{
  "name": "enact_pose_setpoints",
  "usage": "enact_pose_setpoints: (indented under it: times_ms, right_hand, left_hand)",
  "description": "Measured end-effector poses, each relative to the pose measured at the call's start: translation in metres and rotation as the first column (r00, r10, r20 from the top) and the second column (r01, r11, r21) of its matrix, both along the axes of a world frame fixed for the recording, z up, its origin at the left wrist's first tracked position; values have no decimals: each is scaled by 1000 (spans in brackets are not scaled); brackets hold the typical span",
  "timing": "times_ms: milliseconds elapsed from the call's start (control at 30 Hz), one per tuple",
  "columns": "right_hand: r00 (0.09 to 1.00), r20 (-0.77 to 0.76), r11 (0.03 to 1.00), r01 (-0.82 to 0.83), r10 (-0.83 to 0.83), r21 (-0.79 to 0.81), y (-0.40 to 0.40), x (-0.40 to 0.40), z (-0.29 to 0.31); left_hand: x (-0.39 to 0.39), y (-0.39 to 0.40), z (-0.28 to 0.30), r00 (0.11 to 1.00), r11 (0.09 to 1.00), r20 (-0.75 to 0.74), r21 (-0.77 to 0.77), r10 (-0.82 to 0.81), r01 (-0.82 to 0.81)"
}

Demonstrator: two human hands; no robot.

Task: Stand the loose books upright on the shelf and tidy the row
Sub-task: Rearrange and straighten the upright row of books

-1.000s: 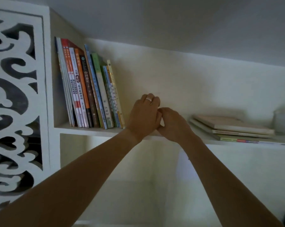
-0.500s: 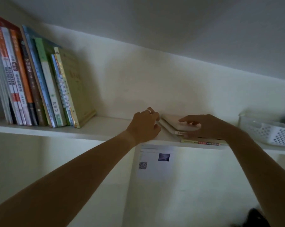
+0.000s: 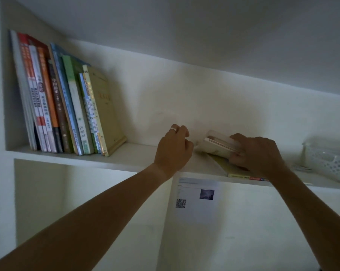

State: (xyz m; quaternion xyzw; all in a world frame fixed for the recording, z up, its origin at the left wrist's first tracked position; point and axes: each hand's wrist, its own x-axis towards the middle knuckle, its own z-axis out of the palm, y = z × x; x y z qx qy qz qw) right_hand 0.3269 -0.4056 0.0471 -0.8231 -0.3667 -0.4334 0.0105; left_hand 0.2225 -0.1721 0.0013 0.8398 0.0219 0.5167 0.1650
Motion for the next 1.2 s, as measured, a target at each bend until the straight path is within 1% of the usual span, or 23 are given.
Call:
enact_pose_setpoints:
  times_ms: [67,167,233,300,333,400,467,500,567,633,667,700,800,833,900,933,1000,1033,1067,1100,1133,1167,1200]
  right_hand:
    - [992,-5,984,-126,128,128,26,-15,-1]
    - [975,20,938,-218,221,269,80,-46,-4]
    - [949,16,863,-292,314,413,122,-67,-8]
    - [902,-21,736,-338,432,587,163,-92,-12]
    - [866,-32,645,-346,498,682,182,-105,-12]
    - [744,-66,464,-343,665,817,210,-130,-11]
    - [527,-137,351,-330,839,876,232,-143,-12]
    - [397,-181,330,-348,900,878,241,-144,-14]
    - [182,-280,333,-428,942,840,252,-136,-21]
    - [16,-338,302,-489,941,818,251,-126,-24]
    - [-29,-381,311,-523,924,793,246,-125,-21]
    - [-1,-433,357,-564,901,745,243,-123,-19]
    - [262,-604,617,-602,753,507,238,-123,-19]
    - [272,-682,686,-567,679,456,240,-122,-21]
    - [222,-804,776,-490,552,398,246,-123,-28]
    - [249,-815,801,-472,523,369,252,-121,-31]
    - [237,-816,795,-475,527,376,256,-122,-30]
    - [201,-821,783,-485,535,391,257,-123,-29]
    - [153,-829,766,-499,538,405,257,-126,-26]
    - [167,-852,789,-496,497,363,257,-126,-24]
    - [244,-874,834,-484,420,266,258,-124,-20]
    - [374,-873,895,-424,314,140,257,-123,-15]
    - [465,-852,927,-369,242,62,256,-121,-12]
  left_hand:
    - [-10,5,1,999,1000,36,12,27,-27]
    - [-28,16,2,996,999,-90,-21,-27,25]
    - [-43,23,6,957,933,-144,-301,-250,198]
    - [-58,33,13,910,735,0,-590,-414,334]
    - [-63,41,18,913,698,62,-625,-402,350]
    - [-74,61,30,927,680,137,-643,-349,352]
    - [-84,78,42,947,652,212,-687,-243,321]
    - [-88,86,46,963,669,220,-694,-154,266]
    - [-96,93,50,979,778,202,-620,29,105]
    - [-100,95,48,977,834,190,-551,100,22]
    - [-101,95,48,974,848,192,-530,124,-4]
    - [-101,95,49,967,860,204,-509,156,-31]
    - [-100,93,58,936,916,262,-380,237,-125]
    - [-100,93,60,925,933,289,-331,245,-143]
    - [-104,94,61,900,957,348,-213,262,-196]
    - [-104,98,59,862,942,380,-133,335,-308]
    - [-103,111,52,712,788,474,60,517,-612]
    - [-102,119,50,685,737,508,135,523,-663]
    - [-103,127,50,700,725,510,195,500,-660]
    - [-102,134,50,732,717,475,259,489,-647]
    - [-101,139,50,762,695,400,332,508,-638]
    - [-103,139,50,771,660,300,400,561,-636]
    - [-104,138,50,750,618,209,453,627,-643]
